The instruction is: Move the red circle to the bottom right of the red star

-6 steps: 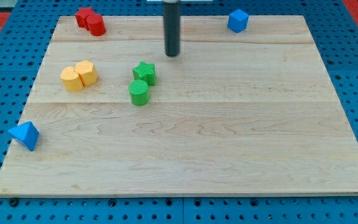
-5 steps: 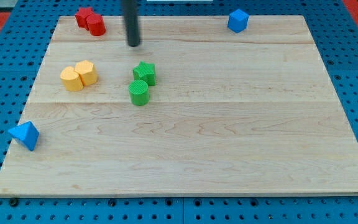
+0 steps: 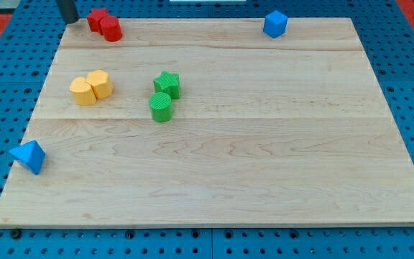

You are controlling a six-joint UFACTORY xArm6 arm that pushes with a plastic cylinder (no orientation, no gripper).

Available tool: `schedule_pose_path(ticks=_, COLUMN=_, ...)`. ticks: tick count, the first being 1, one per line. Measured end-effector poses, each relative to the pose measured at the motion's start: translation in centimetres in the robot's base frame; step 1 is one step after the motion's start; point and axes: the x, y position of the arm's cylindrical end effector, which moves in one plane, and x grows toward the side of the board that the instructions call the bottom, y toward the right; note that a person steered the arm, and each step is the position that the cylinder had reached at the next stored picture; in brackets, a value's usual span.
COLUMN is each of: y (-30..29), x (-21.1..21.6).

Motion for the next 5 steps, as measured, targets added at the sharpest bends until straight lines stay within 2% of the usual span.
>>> schedule_pose_path(ticks=1, y=9.2, x=2.5)
schedule_pose_path(ticks=2, y=15.8, x=8.0)
schedule_pose_path(ticks=3, y=18.2, x=11.3)
schedule_pose_path(ticks=4, y=10.4, x=11.4)
schedule_pose_path(ticks=5, y=6.0, x=4.8)
